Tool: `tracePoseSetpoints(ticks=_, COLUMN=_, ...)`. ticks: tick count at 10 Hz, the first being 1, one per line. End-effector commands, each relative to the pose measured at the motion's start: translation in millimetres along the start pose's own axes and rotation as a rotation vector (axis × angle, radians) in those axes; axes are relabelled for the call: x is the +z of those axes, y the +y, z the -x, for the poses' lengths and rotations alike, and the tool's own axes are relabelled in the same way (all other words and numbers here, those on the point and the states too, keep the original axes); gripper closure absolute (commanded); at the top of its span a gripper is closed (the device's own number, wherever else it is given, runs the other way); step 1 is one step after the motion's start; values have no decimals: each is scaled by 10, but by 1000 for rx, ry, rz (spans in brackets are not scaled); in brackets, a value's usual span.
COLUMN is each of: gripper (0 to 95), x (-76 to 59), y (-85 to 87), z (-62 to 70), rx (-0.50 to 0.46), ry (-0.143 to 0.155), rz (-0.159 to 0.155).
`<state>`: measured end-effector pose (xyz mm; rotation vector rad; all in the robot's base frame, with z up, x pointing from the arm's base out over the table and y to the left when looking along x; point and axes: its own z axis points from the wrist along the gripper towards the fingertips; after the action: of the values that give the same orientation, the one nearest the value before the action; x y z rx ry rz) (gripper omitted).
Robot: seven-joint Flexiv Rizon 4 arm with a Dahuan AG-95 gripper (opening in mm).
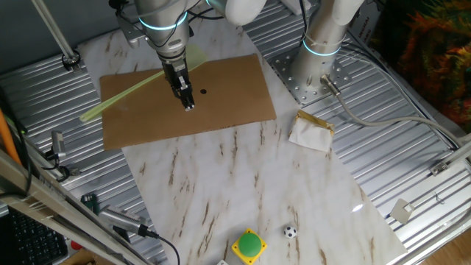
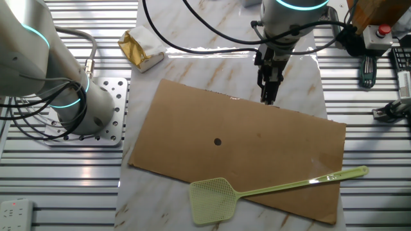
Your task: Swat with a flyswatter
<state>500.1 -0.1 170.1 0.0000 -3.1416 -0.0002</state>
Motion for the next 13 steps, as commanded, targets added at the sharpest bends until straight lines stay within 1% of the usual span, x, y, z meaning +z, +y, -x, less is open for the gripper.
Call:
tracePoseSetpoints(ticks=1, gripper=950, x=1, y=1, z=-1, rx=-20, ry=-49, rz=0)
tracePoseSetpoints(ticks=2, gripper=950, x=-1, y=2, z=-1, rx=-13, ry=-47, rz=25)
tracePoseSetpoints(ticks=3, gripper=950, x=-1, y=2, z=-1, rx=-12, ry=-42, rz=16)
tracePoseSetpoints(ticks=6, gripper=950, x=-2, y=2, z=-1, rx=-14, ry=-45, rz=12)
tracePoseSetpoints(ticks=13, gripper=950, x=-2, y=2, z=-1, rx=-11, ry=-49, rz=15)
